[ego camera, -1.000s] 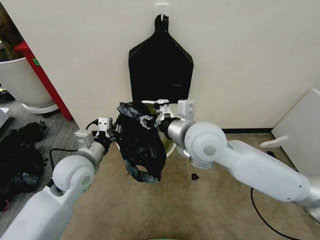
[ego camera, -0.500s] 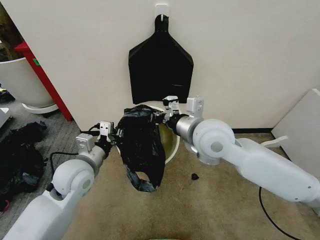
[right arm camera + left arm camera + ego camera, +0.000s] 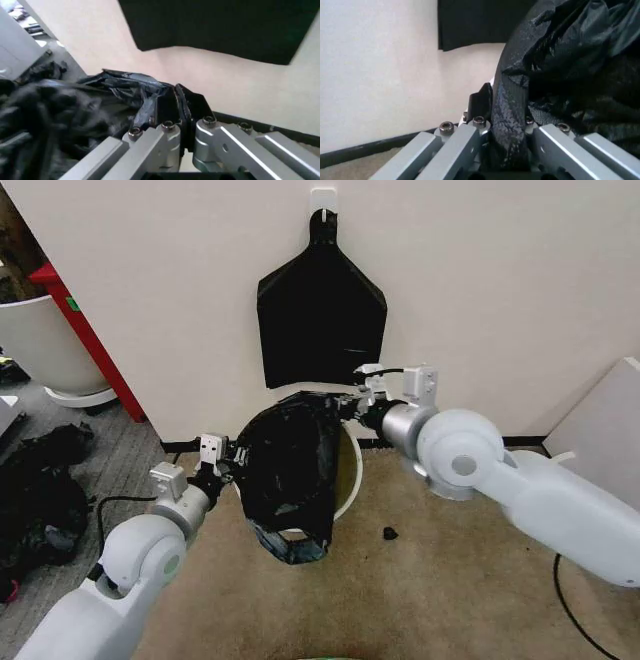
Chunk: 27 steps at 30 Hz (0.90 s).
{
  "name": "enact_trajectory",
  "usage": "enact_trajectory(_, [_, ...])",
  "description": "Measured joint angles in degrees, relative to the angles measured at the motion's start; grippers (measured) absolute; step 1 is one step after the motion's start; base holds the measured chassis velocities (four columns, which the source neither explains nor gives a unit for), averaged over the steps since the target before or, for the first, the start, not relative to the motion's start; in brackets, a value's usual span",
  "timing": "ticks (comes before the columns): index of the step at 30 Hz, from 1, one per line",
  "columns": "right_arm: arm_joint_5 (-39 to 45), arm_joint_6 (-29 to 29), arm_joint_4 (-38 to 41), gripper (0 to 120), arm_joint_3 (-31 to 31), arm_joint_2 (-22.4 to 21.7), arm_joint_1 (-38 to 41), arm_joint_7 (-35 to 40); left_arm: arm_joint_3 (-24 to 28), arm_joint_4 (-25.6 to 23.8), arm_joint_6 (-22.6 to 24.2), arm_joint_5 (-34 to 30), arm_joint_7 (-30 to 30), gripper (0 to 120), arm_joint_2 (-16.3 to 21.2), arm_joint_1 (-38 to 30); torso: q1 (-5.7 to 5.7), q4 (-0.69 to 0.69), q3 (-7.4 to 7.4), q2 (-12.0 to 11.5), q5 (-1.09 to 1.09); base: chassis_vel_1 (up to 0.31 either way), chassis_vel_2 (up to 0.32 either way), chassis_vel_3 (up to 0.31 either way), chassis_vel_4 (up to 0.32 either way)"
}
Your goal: Place the garbage bag over the trash bin.
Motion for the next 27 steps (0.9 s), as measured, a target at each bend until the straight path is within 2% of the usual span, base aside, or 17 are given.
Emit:
enact_trajectory(7, [-1.5, -0.9, -0.9, 0, 2.9, -3.4, -3.0, -6.0, 0.1, -0.2, -0.4, -0.2, 0.4, 1, -0.4, 0.4, 0.0, -0.01, 0.0, 0.0, 0.0, 0.0, 0.0, 0.0, 0.0])
enact_trajectory(9, [-4.0, -1.0, -1.8, 0, 3.6, -4.7, -4.4, -10.4, 0.0, -0.3, -0.4, -1.3, 0.2, 1, -0.4, 0.3, 0.0, 0.0, 0.0, 0.0, 0.0, 0.0, 0.0, 0.0, 0.0])
enact_trajectory(11, [-6.2, -0.8, -2.6, 8, 4.2, -5.6, -6.0, -12.4, -0.2, -0.3, -0.4, -2.6, -0.6, 1, -0.4, 0.0, 0.0, 0.0, 0.0, 0.0, 0.0, 0.0, 0.0, 0.0, 0.0])
enact_trajectory(13, [-6.5, -0.7, -2.6, 10, 4.3, -5.7, -6.3, -12.6, -0.2, -0.3, -0.4, -3.0, -0.7, 1, -0.4, -0.1, 0.0, 0.01, 0.0, 0.0, 0.01, 0.0, 0.0, 0.0, 0.0])
enact_trajectory(18, [-8.2, 2.3, -2.0, 33, 6.4, -7.1, -10.3, -11.7, -0.3, 0.1, 0.1, -6.9, -2.0, 1, -0.8, -1.1, 0.0, 0.0, 0.0, 0.0, 0.01, 0.0, 0.0, 0.0, 0.0])
enact_trajectory(22, [-8.2, 3.5, -1.2, 43, 7.8, -7.7, -11.6, -10.5, -0.3, 0.9, 0.4, -8.3, -2.3, 1, -1.0, -1.3, 0.0, 0.01, 0.0, 0.0, 0.01, 0.0, 0.0, 0.0, 0.0])
enact_trajectory(27, [-8.7, 5.9, 2.6, 68, 13.9, -9.8, -16.0, -7.7, -0.2, 3.5, 0.0, -9.5, -4.6, 1, -1.5, -2.1, 0.0, -0.01, 0.0, 0.0, 0.01, 0.0, 0.0, 0.0, 0.0])
